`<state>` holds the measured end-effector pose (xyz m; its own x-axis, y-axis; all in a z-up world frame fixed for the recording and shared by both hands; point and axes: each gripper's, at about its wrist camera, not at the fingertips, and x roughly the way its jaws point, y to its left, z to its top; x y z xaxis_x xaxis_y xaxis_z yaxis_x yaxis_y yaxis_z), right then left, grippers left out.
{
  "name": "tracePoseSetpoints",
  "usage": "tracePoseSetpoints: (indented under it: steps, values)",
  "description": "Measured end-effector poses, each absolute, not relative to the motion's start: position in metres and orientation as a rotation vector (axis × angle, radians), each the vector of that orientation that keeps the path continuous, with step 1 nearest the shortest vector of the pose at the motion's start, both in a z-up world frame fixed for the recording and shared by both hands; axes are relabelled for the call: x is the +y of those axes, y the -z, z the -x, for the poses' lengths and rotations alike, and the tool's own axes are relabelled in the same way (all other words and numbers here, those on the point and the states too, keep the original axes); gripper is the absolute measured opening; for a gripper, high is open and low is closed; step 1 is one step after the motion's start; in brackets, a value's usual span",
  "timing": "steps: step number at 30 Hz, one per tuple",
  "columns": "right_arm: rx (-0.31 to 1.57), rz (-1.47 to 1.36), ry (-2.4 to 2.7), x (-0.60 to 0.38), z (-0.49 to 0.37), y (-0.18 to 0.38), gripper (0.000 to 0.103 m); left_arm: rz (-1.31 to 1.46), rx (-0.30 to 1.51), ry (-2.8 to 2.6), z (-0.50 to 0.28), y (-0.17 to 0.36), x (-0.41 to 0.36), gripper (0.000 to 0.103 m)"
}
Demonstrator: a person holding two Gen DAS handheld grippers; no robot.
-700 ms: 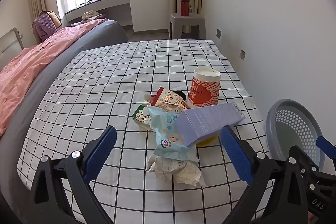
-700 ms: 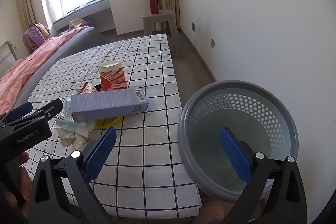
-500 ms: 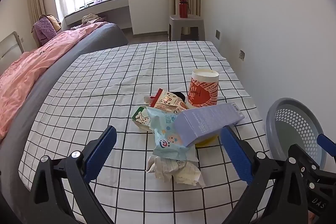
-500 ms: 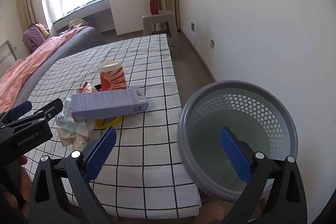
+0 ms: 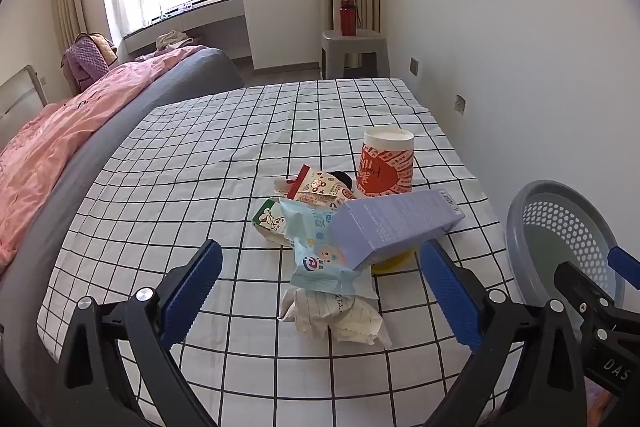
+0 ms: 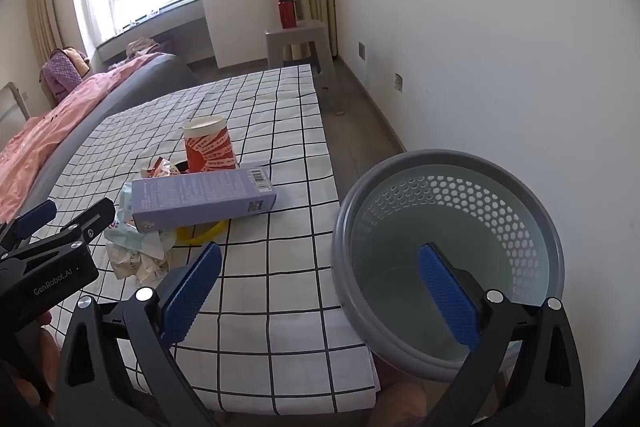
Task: Collect trash
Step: 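Move the left tool toward the crumpled white paper on the pile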
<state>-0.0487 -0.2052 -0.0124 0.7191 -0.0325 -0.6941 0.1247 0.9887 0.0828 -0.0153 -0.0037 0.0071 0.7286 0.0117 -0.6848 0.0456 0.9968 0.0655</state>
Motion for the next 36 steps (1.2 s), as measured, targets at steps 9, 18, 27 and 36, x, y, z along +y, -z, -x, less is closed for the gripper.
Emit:
tracePoseSetpoints:
  steps: [9,18,27,36]
  values:
    - [0.758,-0.12,0.098,-0.208,0.054,0.009,0.097,-0.064,0.762,0.025,0.023,-0.005,-0.001,0.095]
    - [0.758,-0.119,0.102,-0.208,0.058,0.009,0.097,-0.06,0.757,0.022,0.027,-0.002,0.001,0.095]
    - [0.765,-0.094,0.107,-0.201,0.058,0.011,0.097,-0.056,0.754,0.02,0.03,0.001,0.003,0.095]
    - [0.763,-0.087,0.107,-0.199,0.06,0.011,0.097,-0.056,0.75,0.017,0.034,0.002,0.004,0.095]
